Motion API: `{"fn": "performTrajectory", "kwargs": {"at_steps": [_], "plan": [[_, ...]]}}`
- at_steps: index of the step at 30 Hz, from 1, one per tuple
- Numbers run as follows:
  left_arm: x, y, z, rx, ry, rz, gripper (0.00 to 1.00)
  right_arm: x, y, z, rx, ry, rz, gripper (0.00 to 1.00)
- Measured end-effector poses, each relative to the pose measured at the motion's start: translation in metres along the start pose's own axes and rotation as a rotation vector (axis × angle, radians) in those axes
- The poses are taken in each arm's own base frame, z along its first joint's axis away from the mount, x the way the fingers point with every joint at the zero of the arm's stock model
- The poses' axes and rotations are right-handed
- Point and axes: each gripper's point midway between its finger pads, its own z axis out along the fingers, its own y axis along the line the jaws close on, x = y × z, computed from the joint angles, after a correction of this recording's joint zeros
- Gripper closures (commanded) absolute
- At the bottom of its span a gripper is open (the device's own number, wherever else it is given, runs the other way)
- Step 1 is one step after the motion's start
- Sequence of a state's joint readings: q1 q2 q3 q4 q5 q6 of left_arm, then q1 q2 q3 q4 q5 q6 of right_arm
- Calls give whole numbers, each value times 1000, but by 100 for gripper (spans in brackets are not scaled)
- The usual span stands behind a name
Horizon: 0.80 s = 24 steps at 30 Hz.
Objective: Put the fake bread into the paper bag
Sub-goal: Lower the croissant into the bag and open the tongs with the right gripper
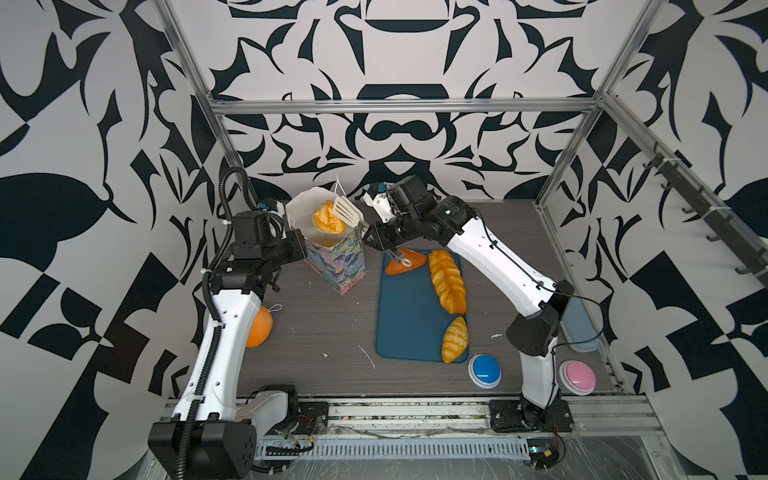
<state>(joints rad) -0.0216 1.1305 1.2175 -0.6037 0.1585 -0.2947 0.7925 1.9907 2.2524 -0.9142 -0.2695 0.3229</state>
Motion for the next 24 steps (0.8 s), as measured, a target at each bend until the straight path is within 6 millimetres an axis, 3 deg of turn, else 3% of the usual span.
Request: {"fn": "performTrajectory", "kwargs": {"at_steps": [24], "plan": [[1,-3,0,17,5,0,100,3,-2,6,-6,7,20,63]]}}
